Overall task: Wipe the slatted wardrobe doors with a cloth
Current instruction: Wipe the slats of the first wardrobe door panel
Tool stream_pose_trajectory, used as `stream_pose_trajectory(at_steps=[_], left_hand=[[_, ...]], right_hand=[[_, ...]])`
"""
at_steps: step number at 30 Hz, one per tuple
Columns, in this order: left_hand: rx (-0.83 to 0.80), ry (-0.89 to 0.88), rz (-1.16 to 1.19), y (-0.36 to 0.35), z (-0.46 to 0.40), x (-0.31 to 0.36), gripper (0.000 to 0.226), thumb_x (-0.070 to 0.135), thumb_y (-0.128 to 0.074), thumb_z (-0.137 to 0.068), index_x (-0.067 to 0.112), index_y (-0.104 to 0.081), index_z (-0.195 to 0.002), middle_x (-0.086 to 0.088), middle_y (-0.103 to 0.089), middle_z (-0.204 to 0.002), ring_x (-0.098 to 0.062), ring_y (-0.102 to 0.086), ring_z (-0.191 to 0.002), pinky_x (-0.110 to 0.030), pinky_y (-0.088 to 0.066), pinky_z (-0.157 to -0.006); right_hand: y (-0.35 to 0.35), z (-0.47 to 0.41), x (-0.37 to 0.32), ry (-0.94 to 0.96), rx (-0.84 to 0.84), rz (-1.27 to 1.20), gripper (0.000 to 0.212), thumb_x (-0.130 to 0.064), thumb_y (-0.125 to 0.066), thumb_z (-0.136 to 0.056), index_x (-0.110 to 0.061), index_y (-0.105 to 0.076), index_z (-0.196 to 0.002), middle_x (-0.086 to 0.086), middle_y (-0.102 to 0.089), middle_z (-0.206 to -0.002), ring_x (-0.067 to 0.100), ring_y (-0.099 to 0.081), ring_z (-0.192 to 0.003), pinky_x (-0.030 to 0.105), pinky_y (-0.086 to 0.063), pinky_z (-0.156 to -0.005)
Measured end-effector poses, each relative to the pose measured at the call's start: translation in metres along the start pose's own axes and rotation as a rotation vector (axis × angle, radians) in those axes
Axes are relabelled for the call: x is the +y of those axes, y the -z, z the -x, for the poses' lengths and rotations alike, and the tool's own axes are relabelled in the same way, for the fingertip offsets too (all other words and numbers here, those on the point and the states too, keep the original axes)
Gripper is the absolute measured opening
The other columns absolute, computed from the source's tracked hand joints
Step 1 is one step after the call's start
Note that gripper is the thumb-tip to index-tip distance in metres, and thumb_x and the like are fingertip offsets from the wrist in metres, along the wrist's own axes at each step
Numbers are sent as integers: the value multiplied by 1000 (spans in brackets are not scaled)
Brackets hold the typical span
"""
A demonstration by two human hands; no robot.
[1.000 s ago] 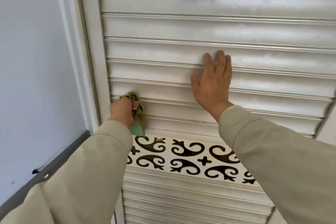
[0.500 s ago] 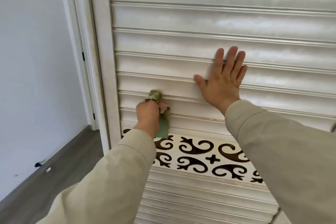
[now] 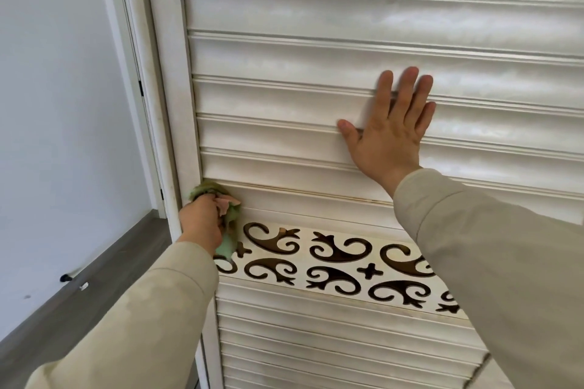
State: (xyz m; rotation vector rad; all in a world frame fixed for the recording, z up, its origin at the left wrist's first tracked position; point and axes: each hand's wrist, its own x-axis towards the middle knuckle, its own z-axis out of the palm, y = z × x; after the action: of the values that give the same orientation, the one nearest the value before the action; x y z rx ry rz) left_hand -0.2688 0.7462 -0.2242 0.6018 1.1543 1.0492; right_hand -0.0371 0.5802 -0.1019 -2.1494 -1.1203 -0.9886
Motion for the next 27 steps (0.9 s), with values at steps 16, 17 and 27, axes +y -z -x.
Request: stream_pose_trajectory(at_steps=[16, 17, 27], left_hand=[[-172, -162, 12, -18, 17, -10, 10, 18, -57, -93, 16, -56, -83, 3, -58, -68, -11, -54, -55, -23, -44, -53], [-173, -169, -5, -21, 22, -13, 12, 16, -57, -94, 16, -56, -82, 3, -58, -68, -11, -54, -55, -22, -44, -53], [-291, -238, -262, -96, 98, -64, 24, 0, -51, -92, 11, -54, -71, -4, -60, -63, -22, -61, -65, -28, -51, -62]], right_hand=[[-4, -2, 1, 9, 39, 0, 94, -69, -35, -93, -12, 3, -157, 25, 11, -161, 47, 13, -147, 59, 5, -117], [-4, -2, 0, 8, 35, -2, 94, -69, -36, -93, -12, 4, -157, 25, 12, -161, 47, 13, -147, 59, 6, -117], [-1, -2, -1, 24, -12, -33, 94, -64, -38, -94, -11, 7, -157, 25, 15, -160, 48, 16, -146, 61, 7, -116]])
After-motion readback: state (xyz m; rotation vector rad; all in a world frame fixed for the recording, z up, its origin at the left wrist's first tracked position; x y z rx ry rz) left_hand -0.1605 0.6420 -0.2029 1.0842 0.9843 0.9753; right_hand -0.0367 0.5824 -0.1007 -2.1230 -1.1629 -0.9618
